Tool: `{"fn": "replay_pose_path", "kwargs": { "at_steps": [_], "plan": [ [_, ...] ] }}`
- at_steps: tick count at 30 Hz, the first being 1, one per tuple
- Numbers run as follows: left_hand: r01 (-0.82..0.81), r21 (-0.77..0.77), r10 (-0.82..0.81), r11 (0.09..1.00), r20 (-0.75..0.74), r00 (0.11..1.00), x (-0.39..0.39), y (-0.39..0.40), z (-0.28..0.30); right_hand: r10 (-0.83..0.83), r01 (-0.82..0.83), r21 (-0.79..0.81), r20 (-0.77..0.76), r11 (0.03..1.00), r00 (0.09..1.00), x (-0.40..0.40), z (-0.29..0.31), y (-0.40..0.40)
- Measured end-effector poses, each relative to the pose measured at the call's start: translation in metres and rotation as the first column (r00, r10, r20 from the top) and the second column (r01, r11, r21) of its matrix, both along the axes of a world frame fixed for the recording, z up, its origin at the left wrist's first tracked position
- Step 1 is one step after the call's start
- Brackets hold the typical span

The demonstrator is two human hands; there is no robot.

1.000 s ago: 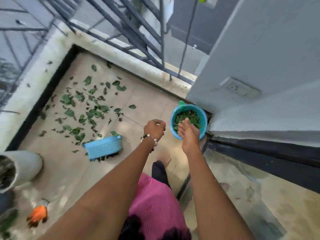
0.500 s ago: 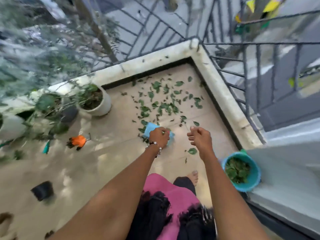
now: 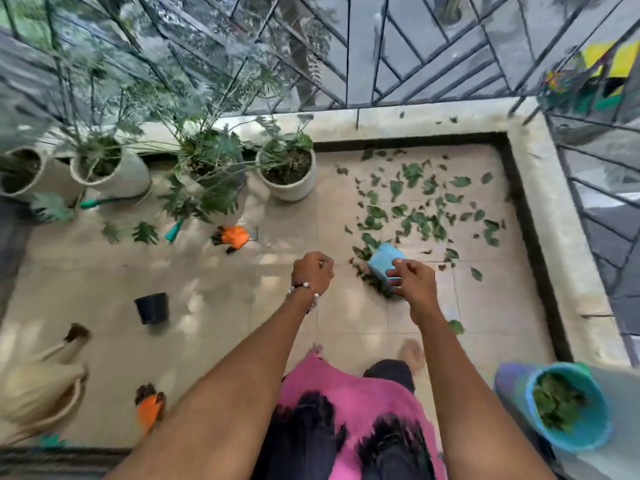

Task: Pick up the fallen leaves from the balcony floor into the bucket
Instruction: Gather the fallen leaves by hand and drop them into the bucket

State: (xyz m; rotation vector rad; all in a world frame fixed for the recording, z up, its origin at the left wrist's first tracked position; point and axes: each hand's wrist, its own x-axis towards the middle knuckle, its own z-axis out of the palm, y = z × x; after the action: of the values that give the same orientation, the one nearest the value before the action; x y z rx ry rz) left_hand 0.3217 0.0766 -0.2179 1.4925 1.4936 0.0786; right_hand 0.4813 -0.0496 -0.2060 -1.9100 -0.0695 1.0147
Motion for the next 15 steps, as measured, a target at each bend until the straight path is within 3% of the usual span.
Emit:
{"fn": "replay_pose_path", "kwargs": {
  "at_steps": [8, 15],
  "plan": [
    [-0.035, -0.031, 0.035, 0.999, -0.002, 0.999, -0.009, 0.021, -0.016, 0.036, -0.039, -0.083, -0.032, 0.996, 0.999, -0.008, -0.015, 0.010],
    [0.035, -0.074, -0.040, 0.997, -0.063, 0.997, 0.024, 0.050, -0.047, -0.041, 0.030, -0.137, -0.083, 0.990, 0.996, 0.020, -0.045, 0.032]
  ]
}}
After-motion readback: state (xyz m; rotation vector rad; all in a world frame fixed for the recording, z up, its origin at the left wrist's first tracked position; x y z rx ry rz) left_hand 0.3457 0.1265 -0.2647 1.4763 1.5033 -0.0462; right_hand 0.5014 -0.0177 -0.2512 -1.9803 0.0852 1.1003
